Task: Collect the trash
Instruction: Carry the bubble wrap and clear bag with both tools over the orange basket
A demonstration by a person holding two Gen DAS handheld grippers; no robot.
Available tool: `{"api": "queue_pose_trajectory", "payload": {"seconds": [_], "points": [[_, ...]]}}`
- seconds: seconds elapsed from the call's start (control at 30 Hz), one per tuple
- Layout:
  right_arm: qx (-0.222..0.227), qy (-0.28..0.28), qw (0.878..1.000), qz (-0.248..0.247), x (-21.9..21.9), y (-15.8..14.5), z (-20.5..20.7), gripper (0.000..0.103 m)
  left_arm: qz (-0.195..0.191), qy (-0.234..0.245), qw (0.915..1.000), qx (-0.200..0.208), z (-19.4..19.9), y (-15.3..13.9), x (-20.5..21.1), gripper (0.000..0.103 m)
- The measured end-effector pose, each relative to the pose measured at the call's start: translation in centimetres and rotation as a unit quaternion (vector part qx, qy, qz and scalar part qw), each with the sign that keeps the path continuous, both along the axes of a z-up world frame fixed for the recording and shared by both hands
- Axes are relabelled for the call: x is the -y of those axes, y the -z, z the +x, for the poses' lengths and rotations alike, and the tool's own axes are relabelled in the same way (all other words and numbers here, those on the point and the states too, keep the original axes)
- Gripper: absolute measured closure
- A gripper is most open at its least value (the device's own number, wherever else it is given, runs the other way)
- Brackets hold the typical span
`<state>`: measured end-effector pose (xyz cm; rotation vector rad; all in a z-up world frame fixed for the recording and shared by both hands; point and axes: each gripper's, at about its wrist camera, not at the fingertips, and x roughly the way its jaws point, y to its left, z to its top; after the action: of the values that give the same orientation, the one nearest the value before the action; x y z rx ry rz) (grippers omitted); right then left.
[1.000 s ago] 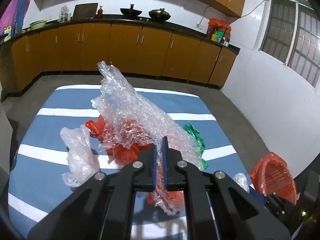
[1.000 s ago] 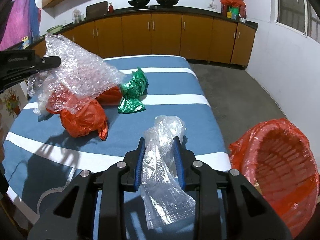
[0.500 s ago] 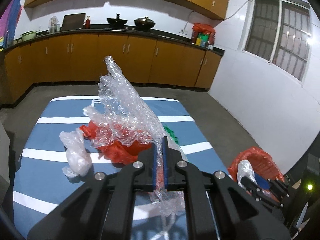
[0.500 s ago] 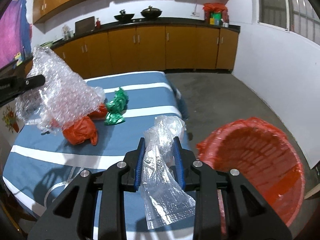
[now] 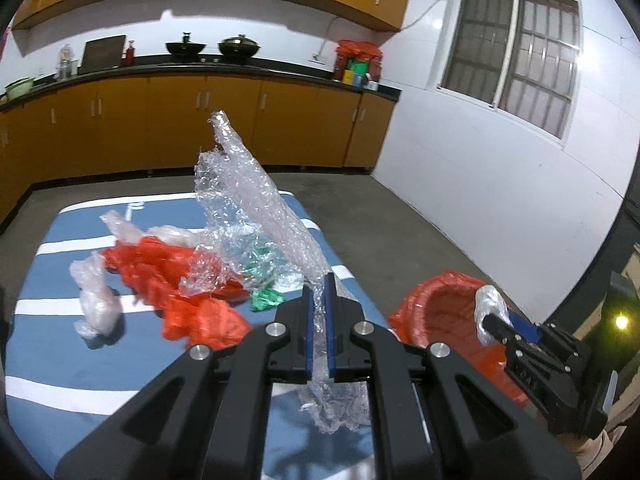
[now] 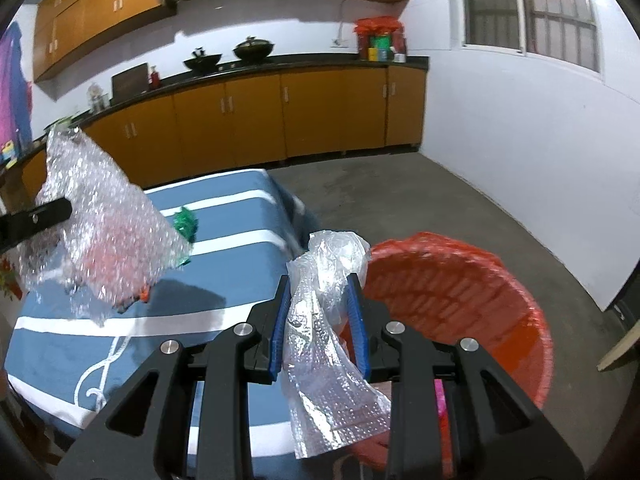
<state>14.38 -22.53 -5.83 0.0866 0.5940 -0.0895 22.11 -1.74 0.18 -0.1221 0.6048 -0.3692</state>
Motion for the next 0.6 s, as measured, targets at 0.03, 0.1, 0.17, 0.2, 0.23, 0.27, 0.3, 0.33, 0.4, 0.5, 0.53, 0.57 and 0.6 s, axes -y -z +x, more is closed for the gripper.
{"api": "queue_pose_trajectory", "payload": {"seconds": [0.03, 0.1, 0.17, 0.2, 0.23, 0.27, 0.3, 0.33, 0.4, 0.5, 0.53, 0.57, 0.6], "points": [[0.001, 0.006, 1.0, 0.0, 0.5, -0.1, -0.2, 0.074, -0.001, 0.005, 1.0, -0.001, -0.1, 0.1, 0.4, 0.097], [0.002, 0.017, 1.0, 0.001, 1.3, -0.2, -0.6, 0.074, -0.002, 0.017, 0.9999, -0.003, -0.3, 0.2, 1.4, 0.097], [0.003, 0.028, 1.0, 0.002, 2.4, -0.3, -1.0, 0.074, -0.004, 0.029, 0.9996, -0.006, -0.6, 0.4, 2.4, 0.097], [0.003, 0.032, 0.999, 0.003, 2.8, -0.3, -1.3, 0.074, -0.005, 0.035, 0.9994, -0.008, -0.7, 0.6, 2.8, 0.097], [0.004, 0.038, 0.999, 0.004, 3.4, -0.3, -1.5, 0.074, -0.005, 0.04, 0.9991, -0.009, -0.8, 0.7, 3.3, 0.097], [0.004, 0.042, 0.999, 0.004, 3.7, -0.3, -1.7, 0.074, -0.007, 0.048, 0.9988, -0.011, -0.9, 0.8, 3.9, 0.097], [0.004, 0.047, 0.999, 0.005, 4.2, -0.2, -1.9, 0.074, -0.008, 0.053, 0.9985, -0.012, -1.0, 0.9, 4.4, 0.097], [0.004, 0.052, 0.999, 0.006, 4.5, -0.2, -2.0, 0.074, -0.009, 0.059, 0.9981, -0.012, -1.1, 1.0, 4.9, 0.097], [0.003, 0.058, 0.998, 0.007, 5.0, -0.1, -2.2, 0.074, -0.011, 0.075, 0.997, -0.015, -1.3, 1.2, 6.1, 0.097], [0.002, 0.07, 0.997, 0.009, 6.1, 0.0, -2.6, 0.074, -0.013, 0.093, 0.9954, -0.018, -1.5, 1.6, 7.6, 0.097], [0.001, 0.073, 0.997, 0.01, 6.4, 0.1, -2.7, 0.074, -0.013, 0.099, 0.9948, -0.019, -1.6, 1.7, 8.1, 0.097], [0.001, 0.076, 0.997, 0.011, 6.7, 0.2, -2.8, 0.074, -0.013, 0.106, 0.9941, -0.021, -1.6, 1.9, 8.6, 0.097], [0.001, 0.08, 0.997, 0.013, 7.0, 0.2, -2.9, 0.074, -0.013, 0.112, 0.9934, -0.021, -1.7, 2.0, 9.1, 0.097]]}}
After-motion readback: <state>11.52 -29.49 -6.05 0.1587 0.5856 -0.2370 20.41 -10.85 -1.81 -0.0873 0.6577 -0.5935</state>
